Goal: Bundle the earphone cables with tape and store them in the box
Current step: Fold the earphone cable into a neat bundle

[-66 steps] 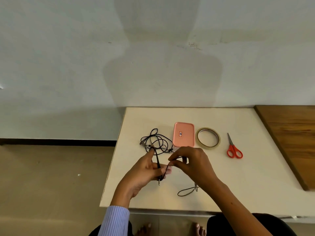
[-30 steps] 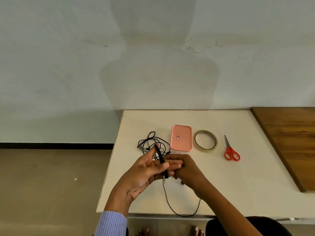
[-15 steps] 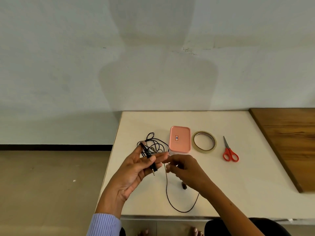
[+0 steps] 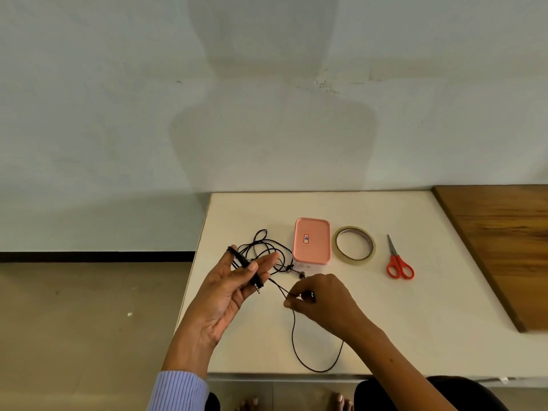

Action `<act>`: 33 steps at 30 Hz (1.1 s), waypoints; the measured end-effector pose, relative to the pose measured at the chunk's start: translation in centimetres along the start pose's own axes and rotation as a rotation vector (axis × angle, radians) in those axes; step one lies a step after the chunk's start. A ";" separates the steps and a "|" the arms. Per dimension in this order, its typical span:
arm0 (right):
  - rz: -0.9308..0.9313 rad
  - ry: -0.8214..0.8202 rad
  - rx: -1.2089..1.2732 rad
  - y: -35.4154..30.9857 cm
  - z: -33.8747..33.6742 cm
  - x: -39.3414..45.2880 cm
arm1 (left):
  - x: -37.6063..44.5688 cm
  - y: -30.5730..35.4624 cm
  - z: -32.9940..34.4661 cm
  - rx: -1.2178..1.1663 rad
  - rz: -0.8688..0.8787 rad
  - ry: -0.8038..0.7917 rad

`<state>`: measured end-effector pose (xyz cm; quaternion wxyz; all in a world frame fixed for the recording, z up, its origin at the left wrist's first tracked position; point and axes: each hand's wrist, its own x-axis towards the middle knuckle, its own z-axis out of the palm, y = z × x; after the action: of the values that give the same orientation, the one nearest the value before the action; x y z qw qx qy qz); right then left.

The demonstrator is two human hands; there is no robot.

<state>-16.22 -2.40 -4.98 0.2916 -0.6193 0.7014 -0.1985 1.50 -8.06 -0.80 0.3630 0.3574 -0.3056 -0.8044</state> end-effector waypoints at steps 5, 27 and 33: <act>-0.086 0.152 0.022 0.2 -0.4 -0.1 | 0.1 -0.1 -0.3 0.029 0.006 0.015; -0.424 0.051 -0.108 -0.8 -0.4 -0.4 | 0.6 -2.8 0.3 0.740 -0.047 0.020; -0.478 0.090 -0.167 -0.1 -1.5 -0.4 | 0.3 -2.3 -0.2 0.736 -0.175 -0.133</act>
<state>-17.06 -2.19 -3.72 0.1527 -0.7801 0.5612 -0.2305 0.65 -7.09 -2.74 0.1197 0.4354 -0.5654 -0.6902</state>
